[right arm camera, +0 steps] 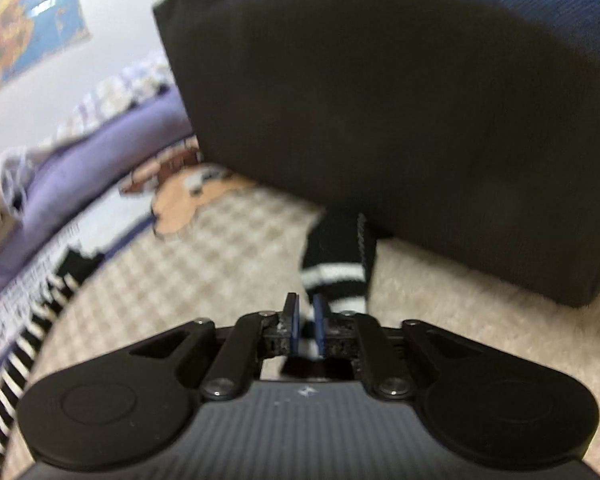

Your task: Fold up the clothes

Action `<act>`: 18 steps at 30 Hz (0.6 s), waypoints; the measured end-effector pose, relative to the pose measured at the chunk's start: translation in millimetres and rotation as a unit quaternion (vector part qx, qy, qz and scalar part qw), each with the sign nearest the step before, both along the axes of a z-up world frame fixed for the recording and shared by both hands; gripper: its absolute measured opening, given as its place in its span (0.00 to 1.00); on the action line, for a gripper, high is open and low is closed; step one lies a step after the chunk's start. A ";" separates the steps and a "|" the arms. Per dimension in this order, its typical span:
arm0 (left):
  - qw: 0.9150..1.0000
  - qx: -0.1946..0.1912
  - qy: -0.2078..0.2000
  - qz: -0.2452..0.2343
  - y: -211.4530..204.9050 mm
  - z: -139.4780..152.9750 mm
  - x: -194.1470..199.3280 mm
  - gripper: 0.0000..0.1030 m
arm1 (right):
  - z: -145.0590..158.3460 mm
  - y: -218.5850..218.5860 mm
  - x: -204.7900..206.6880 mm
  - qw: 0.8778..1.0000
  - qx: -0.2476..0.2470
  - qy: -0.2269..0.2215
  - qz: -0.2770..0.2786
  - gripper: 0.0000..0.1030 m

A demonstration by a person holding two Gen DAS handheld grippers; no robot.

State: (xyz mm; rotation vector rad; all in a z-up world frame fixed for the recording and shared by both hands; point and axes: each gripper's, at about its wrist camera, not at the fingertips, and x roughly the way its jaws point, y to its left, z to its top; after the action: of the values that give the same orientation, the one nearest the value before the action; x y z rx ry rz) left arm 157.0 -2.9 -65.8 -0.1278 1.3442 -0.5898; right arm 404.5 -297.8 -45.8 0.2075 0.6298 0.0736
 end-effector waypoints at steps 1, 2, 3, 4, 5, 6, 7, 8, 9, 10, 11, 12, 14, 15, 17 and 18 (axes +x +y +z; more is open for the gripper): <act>1.000 -0.001 0.000 0.000 0.4 -0.1 0.1 0.72 | 3.1 -2.0 -4.0 1.000 0.008 -0.010 0.000 0.12; 1.000 -0.002 0.000 0.000 0.8 -0.2 0.1 0.72 | 7.3 -4.6 -10.4 1.000 0.016 -0.022 0.002 0.12; 1.000 -0.002 0.000 0.000 0.7 -0.1 -0.2 0.72 | 9.8 -6.0 -15.6 0.999 0.014 -0.028 0.004 0.13; 1.000 -0.001 -0.001 -0.001 0.4 0.1 -0.6 0.72 | 10.2 -5.8 -19.3 1.000 0.005 -0.029 0.009 0.13; 1.000 0.000 -0.002 -0.001 0.1 0.2 -0.9 0.72 | 9.1 -3.8 -24.2 0.999 -0.016 -0.027 0.020 0.13; 1.000 0.002 -0.003 -0.002 -0.6 0.2 -0.7 0.72 | 6.9 -1.2 -27.3 0.999 -0.036 -0.023 0.031 0.13; 1.000 0.003 -0.004 -0.003 -1.1 0.1 -0.7 0.72 | 4.2 0.5 -28.6 0.998 -0.046 -0.019 0.038 0.13; 1.000 0.004 -0.004 -0.003 -1.7 0.0 -0.8 0.72 | -1.1 2.6 -29.2 0.997 -0.056 -0.010 0.045 0.12; 1.000 0.005 -0.005 -0.003 -1.9 -0.1 -0.8 0.72 | -5.6 4.0 -27.9 0.997 -0.063 -0.002 0.047 0.12; 1.000 0.006 -0.005 -0.004 -2.0 -0.1 -0.8 0.72 | -8.3 4.7 -25.0 0.997 -0.069 0.002 0.044 0.09; 1.000 0.006 -0.006 -0.006 -2.4 -0.2 -1.0 0.72 | -12.6 5.5 -19.2 0.996 -0.081 0.007 0.038 0.08; 1.000 0.007 -0.007 -0.007 -3.0 -0.4 -1.2 0.73 | -13.6 5.0 -15.6 0.996 -0.083 0.007 0.034 0.07; 1.000 0.008 -0.009 -0.010 -3.9 -0.5 -1.6 0.74 | -13.9 2.4 -3.2 0.996 -0.083 0.011 0.017 0.04; 1.000 0.008 -0.010 -0.012 -4.6 -1.0 -2.3 0.74 | -13.5 1.0 4.6 0.996 -0.086 0.015 0.007 0.05; 1.000 0.009 -0.013 -0.015 -5.1 -0.8 -3.0 0.74 | -10.9 0.2 13.0 0.995 -0.093 0.020 -0.001 0.05; 1.000 0.008 -0.012 -0.014 -4.5 -0.4 -3.0 0.74 | -7.6 1.1 14.5 0.995 -0.095 0.015 -0.007 0.08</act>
State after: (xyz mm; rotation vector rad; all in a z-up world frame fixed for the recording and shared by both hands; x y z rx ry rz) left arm 154.0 -7.5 -66.2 -0.0888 1.3290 -0.6028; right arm 419.0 -296.7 -53.5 0.0286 0.6619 -0.0036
